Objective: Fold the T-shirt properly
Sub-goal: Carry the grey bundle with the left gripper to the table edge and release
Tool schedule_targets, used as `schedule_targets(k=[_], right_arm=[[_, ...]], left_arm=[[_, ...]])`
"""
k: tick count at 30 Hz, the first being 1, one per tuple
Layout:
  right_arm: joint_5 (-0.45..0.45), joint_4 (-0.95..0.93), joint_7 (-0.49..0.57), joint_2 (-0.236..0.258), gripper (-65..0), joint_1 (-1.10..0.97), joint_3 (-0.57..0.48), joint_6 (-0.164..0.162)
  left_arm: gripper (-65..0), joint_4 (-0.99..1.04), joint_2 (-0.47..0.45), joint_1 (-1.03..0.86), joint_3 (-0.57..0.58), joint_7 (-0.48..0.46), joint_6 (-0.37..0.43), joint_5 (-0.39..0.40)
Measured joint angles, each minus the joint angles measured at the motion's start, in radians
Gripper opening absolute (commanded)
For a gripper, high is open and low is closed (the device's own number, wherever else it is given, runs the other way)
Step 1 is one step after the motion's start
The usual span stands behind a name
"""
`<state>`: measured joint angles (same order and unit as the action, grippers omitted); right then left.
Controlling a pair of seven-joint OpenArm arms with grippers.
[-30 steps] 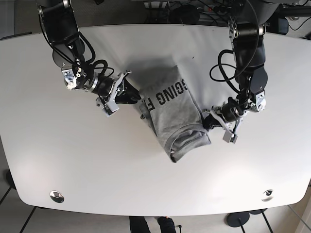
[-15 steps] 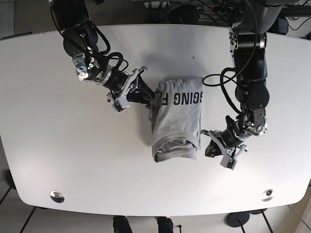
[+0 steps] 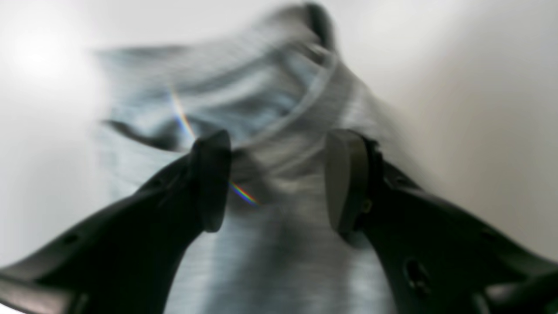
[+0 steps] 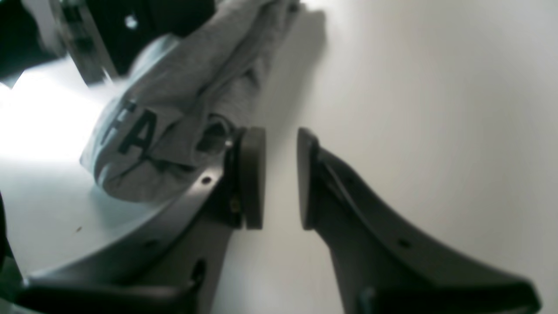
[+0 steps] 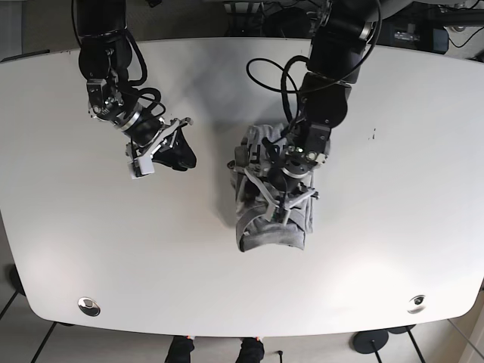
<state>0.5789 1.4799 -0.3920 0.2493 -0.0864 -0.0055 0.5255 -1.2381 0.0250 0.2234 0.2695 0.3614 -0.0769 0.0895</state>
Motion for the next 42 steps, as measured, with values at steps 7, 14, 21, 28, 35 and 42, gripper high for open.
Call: schedule_targets(k=[7, 14, 21, 28, 35, 42], right_arm=[[-0.002, 0.054, -0.032, -0.011, -53.4, -0.003, 0.090, 0.002], [-0.003, 0.064, -0.050, -0.049, -53.4, -0.003, 0.089, 0.002], [-0.007, 0.169, -0.054, -0.046, -53.4, -0.035, 0.084, -0.002], [-0.007, 0.216, -0.050, -0.049, -53.4, -0.080, 0.082, -0.005], [-0.016, 0.226, -0.057, -0.042, -53.3, -0.114, 0.085, -0.006], [-0.367, 0.240, -0.028, -0.100, -53.3, -0.108, 0.101, -0.005]], left_arm=[[-32.9, 0.292, -0.144, 0.051, 0.000, -0.239, -0.185, 0.053], [-32.8, 0.479, -0.549, 0.081, -0.210, -0.227, -0.417, 0.067], [-32.6, 0.780, -0.815, 0.122, -0.208, -0.334, -0.624, 0.047], [-32.8, 0.765, -0.901, 0.085, -0.201, -0.305, -0.624, 0.042], [-33.1, 0.338, -0.861, -0.113, -0.349, -0.303, -0.623, 0.204], [-32.8, 0.026, -0.543, -0.153, -0.379, -0.302, -0.402, 0.035]])
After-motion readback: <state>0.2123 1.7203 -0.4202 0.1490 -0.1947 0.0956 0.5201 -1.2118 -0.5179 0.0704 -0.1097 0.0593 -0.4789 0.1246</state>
